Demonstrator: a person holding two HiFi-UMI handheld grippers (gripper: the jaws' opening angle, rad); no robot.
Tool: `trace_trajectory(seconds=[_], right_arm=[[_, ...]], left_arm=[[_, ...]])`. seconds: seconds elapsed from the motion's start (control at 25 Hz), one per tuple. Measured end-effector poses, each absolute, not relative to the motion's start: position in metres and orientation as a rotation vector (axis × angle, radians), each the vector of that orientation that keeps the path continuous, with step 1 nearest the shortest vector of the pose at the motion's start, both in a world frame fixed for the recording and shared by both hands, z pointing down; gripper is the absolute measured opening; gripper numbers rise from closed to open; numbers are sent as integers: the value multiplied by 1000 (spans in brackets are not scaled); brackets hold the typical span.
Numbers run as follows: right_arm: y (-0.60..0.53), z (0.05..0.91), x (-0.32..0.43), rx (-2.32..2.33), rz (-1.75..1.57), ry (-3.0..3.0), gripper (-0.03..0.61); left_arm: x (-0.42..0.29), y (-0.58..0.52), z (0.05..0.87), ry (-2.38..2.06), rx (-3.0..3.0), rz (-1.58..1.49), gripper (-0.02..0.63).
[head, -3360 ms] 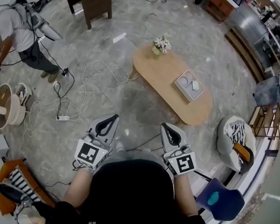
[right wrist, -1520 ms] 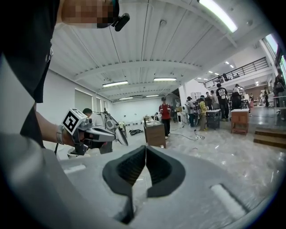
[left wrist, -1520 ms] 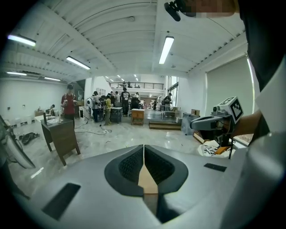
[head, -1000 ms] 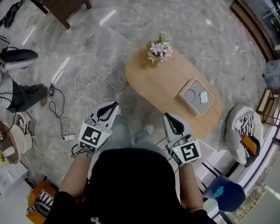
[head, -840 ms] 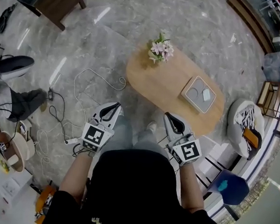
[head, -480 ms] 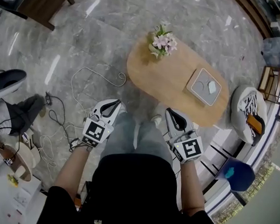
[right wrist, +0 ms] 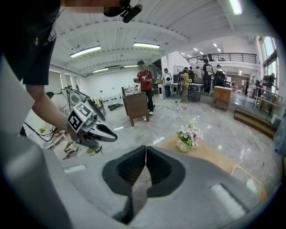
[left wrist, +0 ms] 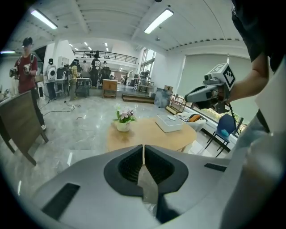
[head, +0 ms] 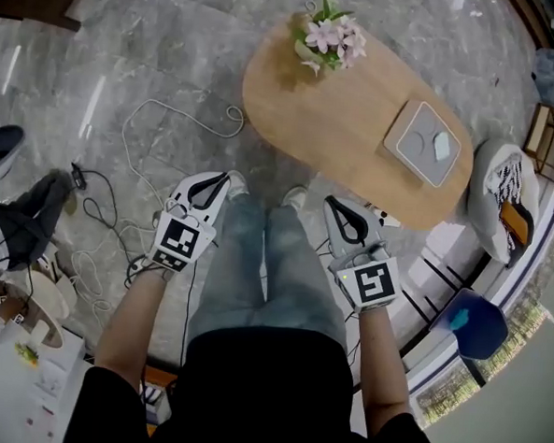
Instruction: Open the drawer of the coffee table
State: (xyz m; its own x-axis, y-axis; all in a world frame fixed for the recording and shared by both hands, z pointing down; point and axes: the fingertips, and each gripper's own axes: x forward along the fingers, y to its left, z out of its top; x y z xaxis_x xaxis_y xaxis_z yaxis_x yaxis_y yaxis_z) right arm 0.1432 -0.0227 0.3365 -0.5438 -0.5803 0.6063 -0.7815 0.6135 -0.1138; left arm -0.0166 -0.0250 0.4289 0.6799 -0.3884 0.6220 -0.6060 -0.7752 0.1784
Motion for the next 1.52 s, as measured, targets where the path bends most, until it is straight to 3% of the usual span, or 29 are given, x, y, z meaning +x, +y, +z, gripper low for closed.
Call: trace_trajectory(seconds=[0.48,1.12,1.52], right_arm=[[-30,448,127,985,504,-2250,2],[-47,579,133,939,560,-2142,2],[-50,618,147,1013,571,-2168,2]], left_arm=[[-19,-37,568,-837,2468,817,20],[0,-45,755,-763,2425,838,182],[25,-80,814,-685,2544,884,249]])
